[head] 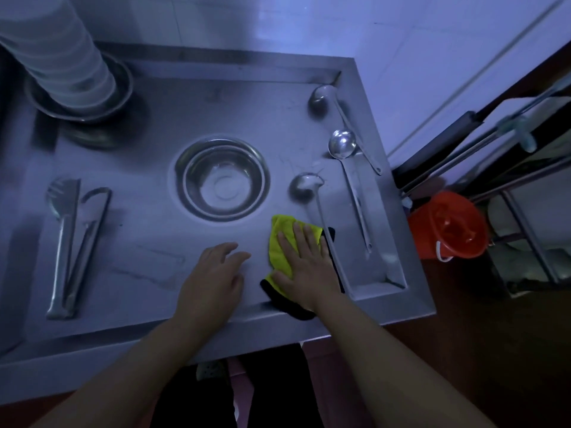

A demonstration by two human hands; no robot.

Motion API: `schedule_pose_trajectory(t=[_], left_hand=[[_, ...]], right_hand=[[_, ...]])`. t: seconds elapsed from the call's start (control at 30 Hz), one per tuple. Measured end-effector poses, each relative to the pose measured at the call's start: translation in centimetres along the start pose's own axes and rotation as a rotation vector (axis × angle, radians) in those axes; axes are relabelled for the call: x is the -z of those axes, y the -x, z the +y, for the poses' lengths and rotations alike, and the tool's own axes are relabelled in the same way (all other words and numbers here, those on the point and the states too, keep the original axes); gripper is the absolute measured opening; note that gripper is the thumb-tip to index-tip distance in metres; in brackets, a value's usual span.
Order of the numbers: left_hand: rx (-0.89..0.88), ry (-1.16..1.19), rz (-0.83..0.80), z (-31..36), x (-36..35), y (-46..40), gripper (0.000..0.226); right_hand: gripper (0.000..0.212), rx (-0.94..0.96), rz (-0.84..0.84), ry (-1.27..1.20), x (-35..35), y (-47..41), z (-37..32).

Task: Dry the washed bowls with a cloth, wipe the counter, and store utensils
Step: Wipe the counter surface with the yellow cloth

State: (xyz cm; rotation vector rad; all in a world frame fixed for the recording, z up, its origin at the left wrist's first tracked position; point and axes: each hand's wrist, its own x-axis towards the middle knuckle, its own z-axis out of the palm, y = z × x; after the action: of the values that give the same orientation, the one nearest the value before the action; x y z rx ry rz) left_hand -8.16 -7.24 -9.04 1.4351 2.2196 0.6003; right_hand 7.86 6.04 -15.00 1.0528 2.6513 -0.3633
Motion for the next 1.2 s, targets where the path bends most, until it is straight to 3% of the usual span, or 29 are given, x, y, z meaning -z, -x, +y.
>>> schedule_pose_trajectory(t=[0.4, 0.5, 0.6, 0.77, 0.93, 1.2], left_hand=[[0.121, 0.078, 0.198, 4.4, -4.2, -7.8, 0.039], [0.059, 0.069, 0.194, 6.3, -4.6, -12.2, 0.039], [-0.149, -0.098, 0.162, 7.5, -4.9, -17.4, 0.04], [-0.426, -0.34, -0.02, 7.7, -5.5, -23.4, 0.032], [-0.367, -0.349, 0.028, 7.3, -5.8, -26.4, 0.021], [-0.413, -0.398, 0.095, 7.2, -6.7, -30.2, 0.031]], right_hand=[[0.074, 0.471, 0.208, 0.02, 2.3, -8.5, 5.9], [0.066, 0.479, 0.256, -0.061, 1.9, -8.5, 6.0], [0.062, 0.475, 0.228, -0.063, 2.0, -8.2, 6.2], [0.071, 0.537, 0.137, -0.035, 1.9, -5.9, 8.2], [0.077, 0.537, 0.097, -0.003, 1.5, -3.9, 10.3], [0.083, 0.527, 0.077, -0.004, 1.0, -2.2, 13.1]])
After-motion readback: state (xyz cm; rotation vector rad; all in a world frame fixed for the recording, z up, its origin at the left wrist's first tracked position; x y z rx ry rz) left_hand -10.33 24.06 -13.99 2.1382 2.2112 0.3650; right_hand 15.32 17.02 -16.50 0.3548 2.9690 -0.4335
